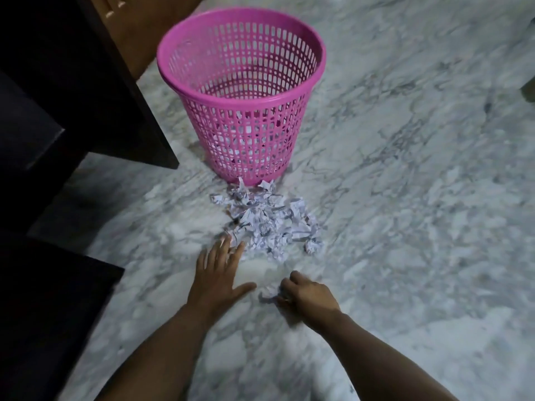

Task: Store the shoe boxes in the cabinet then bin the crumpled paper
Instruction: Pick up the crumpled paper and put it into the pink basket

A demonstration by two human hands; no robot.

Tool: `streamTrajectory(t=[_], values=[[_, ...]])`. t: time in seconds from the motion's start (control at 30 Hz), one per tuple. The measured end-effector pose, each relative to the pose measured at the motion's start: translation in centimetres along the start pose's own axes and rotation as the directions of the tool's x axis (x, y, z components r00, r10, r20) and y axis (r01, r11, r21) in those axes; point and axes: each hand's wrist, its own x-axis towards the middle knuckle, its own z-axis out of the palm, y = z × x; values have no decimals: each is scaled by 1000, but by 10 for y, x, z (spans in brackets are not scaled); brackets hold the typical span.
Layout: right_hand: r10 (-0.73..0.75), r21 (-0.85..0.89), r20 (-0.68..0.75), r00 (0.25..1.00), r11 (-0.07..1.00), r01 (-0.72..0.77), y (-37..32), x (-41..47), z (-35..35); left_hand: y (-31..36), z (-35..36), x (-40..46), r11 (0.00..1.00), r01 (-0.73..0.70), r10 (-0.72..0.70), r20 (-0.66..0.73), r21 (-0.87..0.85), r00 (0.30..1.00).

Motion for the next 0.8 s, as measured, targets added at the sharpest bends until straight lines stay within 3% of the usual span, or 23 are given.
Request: streamTrajectory(t=[0.17,0.33,0.4,0.47,0.53,0.6,0.67,0.8], values=[[147,246,-140,979,963,-110,0,28,-29,29,4,4,997,-78,75,-111,-22,991],[250,291,-394,885,947,-138,23,63,-65,30,-15,23,982,-75,38,-207,-174,978],[281,194,-374,884,956,-222,34,79,-72,35,-32,38,968,-56,-20,-294,-246,956],[305,18,-265,915,950,-311,39,90,-70,39,-43,59,966,-50,-39,-334,-252,942],[320,-92,-158,934,937,-337,39,98,-63,38,-42,82,982,-32,-20,-274,-184,961],[301,-168,-85,950,936,-311,34,102,-51,33,-34,99,992,-38,26,-103,-118,994],[286,-175,-65,956,940,-293,28,102,-40,29,-24,104,995,-60,62,22,-75,998],[252,-68,-117,961,963,-261,26,97,-28,34,-19,86,996,-75,69,-105,-53,992]])
